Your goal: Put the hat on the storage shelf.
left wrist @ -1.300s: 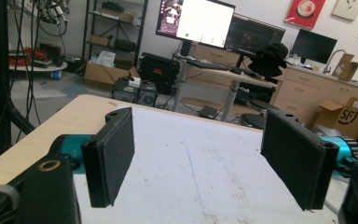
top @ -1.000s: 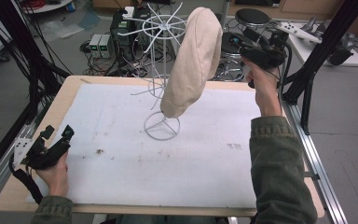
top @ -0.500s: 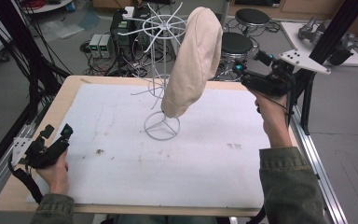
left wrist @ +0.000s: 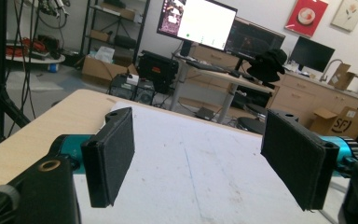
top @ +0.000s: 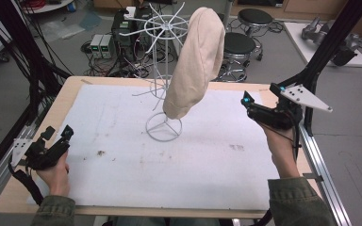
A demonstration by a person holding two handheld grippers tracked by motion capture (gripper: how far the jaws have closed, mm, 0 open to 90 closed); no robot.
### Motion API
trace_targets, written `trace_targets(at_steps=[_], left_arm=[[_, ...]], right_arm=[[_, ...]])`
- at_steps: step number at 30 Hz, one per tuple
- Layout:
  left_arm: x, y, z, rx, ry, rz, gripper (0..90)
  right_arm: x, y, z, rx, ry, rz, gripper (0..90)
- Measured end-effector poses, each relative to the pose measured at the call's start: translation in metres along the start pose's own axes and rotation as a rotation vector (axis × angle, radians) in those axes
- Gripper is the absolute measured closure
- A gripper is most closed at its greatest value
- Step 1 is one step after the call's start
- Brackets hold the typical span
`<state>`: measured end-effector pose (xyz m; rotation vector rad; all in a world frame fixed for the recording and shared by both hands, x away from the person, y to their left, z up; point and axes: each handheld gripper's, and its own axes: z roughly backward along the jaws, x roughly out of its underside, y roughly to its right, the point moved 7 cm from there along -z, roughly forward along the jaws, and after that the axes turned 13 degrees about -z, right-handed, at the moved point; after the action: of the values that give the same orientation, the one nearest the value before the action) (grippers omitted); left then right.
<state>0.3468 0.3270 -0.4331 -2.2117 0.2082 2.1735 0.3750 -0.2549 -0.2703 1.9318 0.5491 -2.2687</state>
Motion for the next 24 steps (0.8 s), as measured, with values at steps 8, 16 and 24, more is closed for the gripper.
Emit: trace_targets(at_steps=[8,16,24], left_arm=[[0.001,0.003,0.006,0.011,-0.007,-0.008,25.8],[0.001,-0.001,0.015,0.003,-0.003,-0.006,25.8],[0.002,-0.002,0.015,0.000,-0.006,-0.007,25.8]], right_arm=[[0.038,0.020,0.018,0.138,-0.012,-0.039,10.6],[0.080,0.035,0.038,0.247,0.041,-0.101,10.7],[0.110,0.043,0.046,0.302,0.067,-0.091,10.7]])
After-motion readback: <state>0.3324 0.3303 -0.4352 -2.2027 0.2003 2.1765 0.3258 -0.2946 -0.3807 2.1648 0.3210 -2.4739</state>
